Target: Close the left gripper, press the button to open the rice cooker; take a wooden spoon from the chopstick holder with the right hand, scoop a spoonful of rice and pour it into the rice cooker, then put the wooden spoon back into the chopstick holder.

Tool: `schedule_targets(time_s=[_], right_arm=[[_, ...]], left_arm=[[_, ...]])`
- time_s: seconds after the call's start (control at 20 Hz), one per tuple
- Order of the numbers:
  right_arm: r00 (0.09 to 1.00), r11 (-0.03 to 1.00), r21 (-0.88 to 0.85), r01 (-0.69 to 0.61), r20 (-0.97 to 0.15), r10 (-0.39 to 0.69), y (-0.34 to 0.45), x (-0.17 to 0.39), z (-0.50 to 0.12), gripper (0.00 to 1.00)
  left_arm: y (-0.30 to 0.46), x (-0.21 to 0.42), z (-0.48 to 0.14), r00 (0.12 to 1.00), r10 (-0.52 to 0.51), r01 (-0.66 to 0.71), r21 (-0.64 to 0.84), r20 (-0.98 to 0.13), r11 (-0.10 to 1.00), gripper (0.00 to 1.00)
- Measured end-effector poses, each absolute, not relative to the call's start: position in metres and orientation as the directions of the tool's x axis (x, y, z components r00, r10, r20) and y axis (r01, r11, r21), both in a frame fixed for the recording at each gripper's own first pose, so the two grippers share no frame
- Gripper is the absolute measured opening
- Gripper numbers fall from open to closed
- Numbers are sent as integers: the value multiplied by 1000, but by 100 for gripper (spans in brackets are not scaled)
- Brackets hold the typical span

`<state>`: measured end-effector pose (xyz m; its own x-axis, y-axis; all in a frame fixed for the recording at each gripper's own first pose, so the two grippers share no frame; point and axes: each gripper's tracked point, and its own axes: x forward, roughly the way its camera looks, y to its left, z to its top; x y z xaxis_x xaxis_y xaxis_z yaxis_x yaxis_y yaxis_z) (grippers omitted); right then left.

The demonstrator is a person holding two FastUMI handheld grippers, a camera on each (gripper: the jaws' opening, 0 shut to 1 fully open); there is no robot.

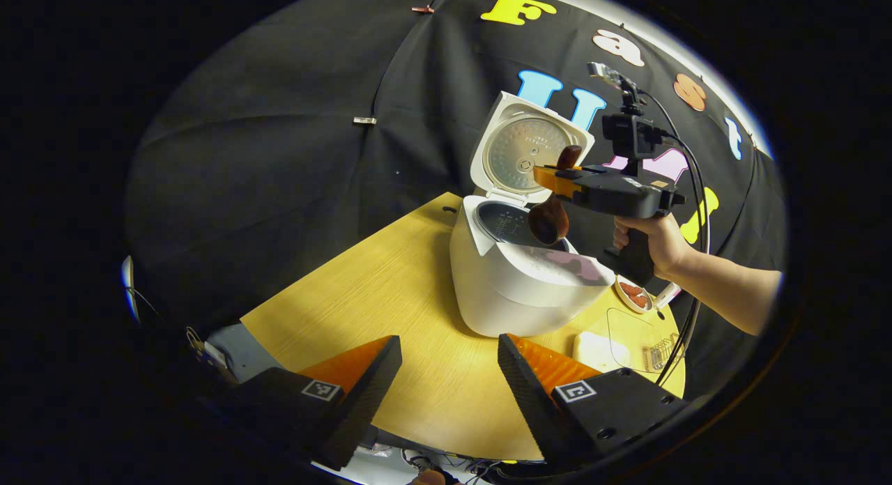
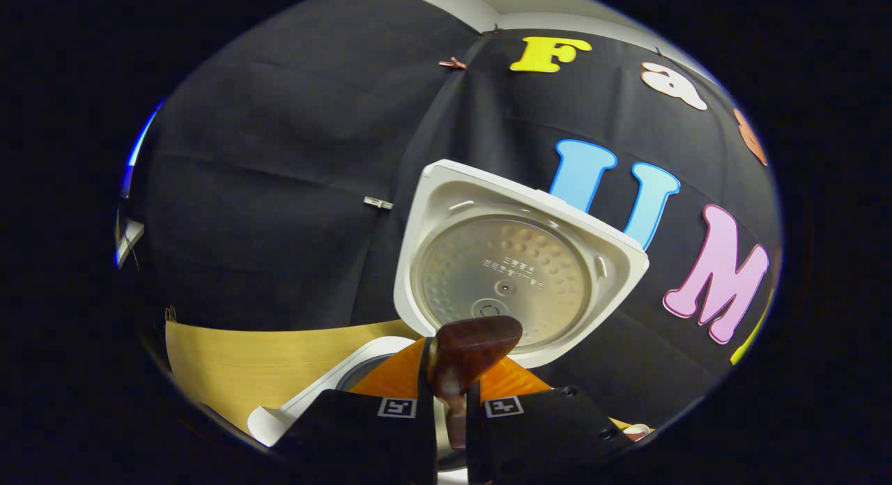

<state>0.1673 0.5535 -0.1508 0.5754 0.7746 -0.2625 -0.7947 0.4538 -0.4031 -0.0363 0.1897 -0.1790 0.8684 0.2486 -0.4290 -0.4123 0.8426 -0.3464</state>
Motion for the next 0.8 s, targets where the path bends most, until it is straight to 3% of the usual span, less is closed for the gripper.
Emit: schedule_targets(time_s=[0.1,0.15,0.4,0.8], right_arm=[[570,453,-400,-796,-245,784,557,160,-146,16],[562,457,-378,-805,-239,792,557,157,-142,20],[581,527,-272,-805,-184,793,532,154,-100,20],[688,693,8,-721,-109,718,413,180,-21,20]], left_arm=[[186,-39,-179,867,253,-414,-336,-430,846,98],[184,-40,-179,866,253,-412,-330,-431,849,96],[164,-44,-171,878,242,-391,-324,-414,861,96],[105,-21,-147,909,164,-299,-323,-383,898,96]])
